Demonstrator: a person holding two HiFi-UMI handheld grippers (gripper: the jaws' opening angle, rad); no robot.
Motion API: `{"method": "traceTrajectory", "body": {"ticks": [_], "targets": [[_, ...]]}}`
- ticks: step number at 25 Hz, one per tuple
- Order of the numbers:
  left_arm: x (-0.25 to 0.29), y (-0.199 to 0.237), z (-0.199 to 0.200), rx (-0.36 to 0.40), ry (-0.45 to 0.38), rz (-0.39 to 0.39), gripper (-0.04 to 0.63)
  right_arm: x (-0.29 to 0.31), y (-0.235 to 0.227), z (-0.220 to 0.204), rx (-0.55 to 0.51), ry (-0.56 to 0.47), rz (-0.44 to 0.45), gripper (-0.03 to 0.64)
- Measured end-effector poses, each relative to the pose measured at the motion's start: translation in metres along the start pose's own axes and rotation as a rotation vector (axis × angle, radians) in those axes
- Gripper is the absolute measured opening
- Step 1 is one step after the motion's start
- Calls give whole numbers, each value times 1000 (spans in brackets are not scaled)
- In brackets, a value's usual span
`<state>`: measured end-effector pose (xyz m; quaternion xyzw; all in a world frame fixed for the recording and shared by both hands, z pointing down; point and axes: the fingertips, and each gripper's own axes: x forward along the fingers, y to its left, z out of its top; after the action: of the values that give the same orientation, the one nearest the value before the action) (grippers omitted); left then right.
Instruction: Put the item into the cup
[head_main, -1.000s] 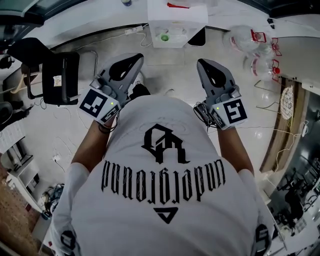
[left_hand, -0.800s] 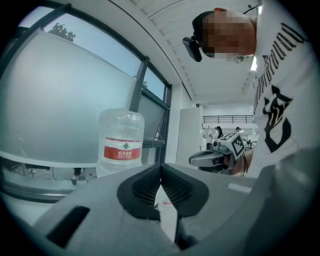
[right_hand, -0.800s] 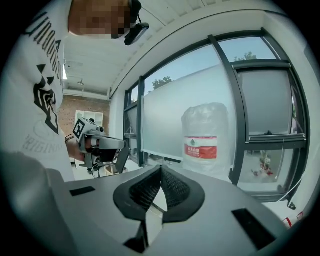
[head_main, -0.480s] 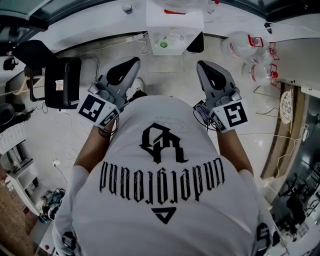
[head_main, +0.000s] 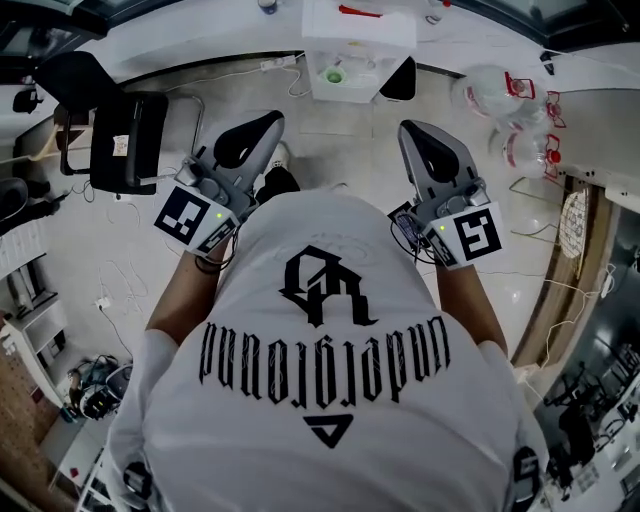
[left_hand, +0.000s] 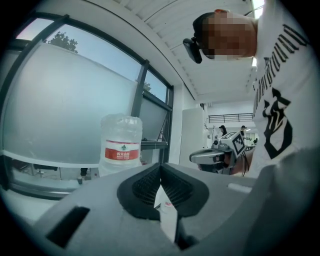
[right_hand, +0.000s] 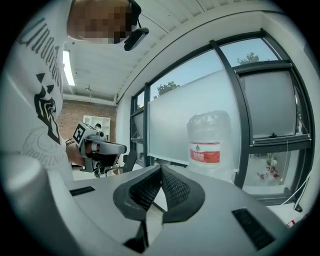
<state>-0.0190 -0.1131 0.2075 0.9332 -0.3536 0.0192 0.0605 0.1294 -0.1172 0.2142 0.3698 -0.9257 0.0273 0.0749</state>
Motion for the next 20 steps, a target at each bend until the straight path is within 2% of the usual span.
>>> {"method": "traceTrajectory", "body": {"ticks": [6,10,16,20], "targets": [[-29,-18,-10,-7,22,32,15,-9,24,-16,-8,32,52,14],[-50,-20,-10,5,1,34,14,-12,47,-22,-5,46,42,14],[-77,-20,-18,-9,-1,-31,15,-13,79,-27,-3,61,-23,14],[-111,-19,-17,0,-5,-76,14,-8,117,-27,-17,65,-52,14]]}}
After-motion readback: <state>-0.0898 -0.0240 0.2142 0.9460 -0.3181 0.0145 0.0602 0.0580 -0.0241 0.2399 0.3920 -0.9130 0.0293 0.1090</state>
